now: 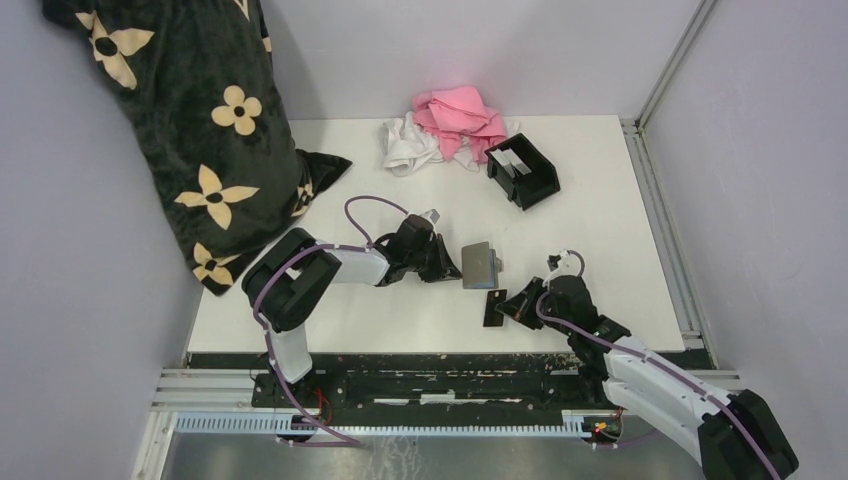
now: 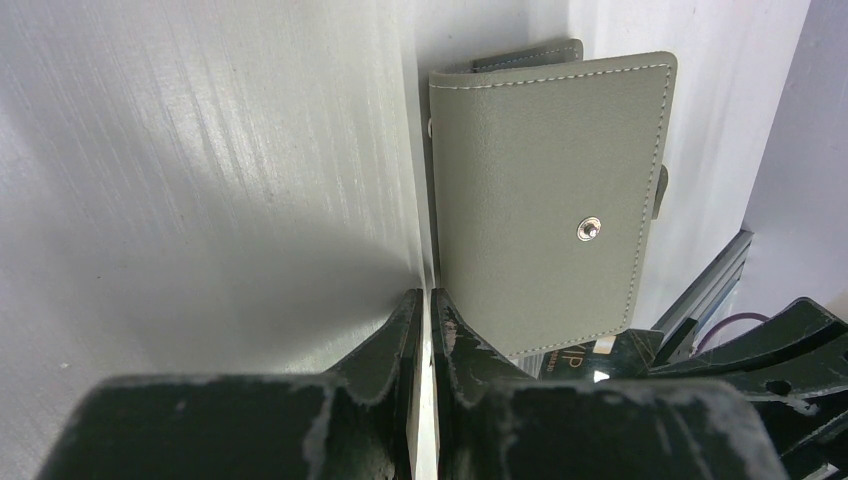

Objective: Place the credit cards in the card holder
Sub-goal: Open the card holder at the center of the board.

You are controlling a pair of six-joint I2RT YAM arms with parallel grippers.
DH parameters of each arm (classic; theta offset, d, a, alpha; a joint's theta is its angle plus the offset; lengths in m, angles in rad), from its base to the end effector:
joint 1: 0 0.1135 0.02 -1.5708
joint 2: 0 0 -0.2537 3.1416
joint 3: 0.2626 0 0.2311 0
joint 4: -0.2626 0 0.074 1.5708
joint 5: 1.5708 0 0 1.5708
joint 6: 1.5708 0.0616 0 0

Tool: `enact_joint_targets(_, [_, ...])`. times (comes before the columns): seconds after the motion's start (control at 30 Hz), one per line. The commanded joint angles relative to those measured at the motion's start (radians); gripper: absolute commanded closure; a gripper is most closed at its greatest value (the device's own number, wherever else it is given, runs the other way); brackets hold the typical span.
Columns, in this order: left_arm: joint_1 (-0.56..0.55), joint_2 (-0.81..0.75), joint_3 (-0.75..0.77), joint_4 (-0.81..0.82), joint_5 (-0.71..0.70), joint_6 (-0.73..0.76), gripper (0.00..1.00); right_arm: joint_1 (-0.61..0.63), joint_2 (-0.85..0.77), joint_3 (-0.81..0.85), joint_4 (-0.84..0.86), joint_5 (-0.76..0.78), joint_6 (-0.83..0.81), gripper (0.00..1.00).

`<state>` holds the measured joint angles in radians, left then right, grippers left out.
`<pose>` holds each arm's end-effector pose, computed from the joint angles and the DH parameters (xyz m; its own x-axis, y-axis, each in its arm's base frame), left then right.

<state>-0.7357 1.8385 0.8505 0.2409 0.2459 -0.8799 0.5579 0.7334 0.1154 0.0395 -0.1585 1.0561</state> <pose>0.2555 -0.2515 0.1140 -0.9247 -0.1712 -0.3400 0.1109 0.7333 -0.6708 0.1315 0.0935 0.1292 -0.7810 0.5258 -0.3370 0.0912 0.6299 0.7713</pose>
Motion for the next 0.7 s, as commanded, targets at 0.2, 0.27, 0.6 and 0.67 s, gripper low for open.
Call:
enact_joint_targets(0.2, [-0.005, 0.022, 0.004, -0.04, -0.016, 0.062, 0.86, 0.035, 0.093, 0.016, 0.154, 0.024, 0.021, 0.99])
enact_joint_targets(0.27, [-0.005, 0.024, 0.003, -0.039, -0.016, 0.062, 0.86, 0.037, 0.112, 0.017, 0.176, 0.026, 0.024, 0.99])
enact_joint_targets(0.6, [-0.005, 0.031, -0.003, -0.031, -0.012, 0.062, 0.86, 0.049, 0.182, 0.027, 0.243, 0.048, 0.036, 0.99])
enact_joint_targets(0.67, [-0.005, 0.032, -0.003, -0.031, -0.011, 0.063, 0.86, 0.051, 0.192, 0.03, 0.252, 0.051, 0.035, 0.99])
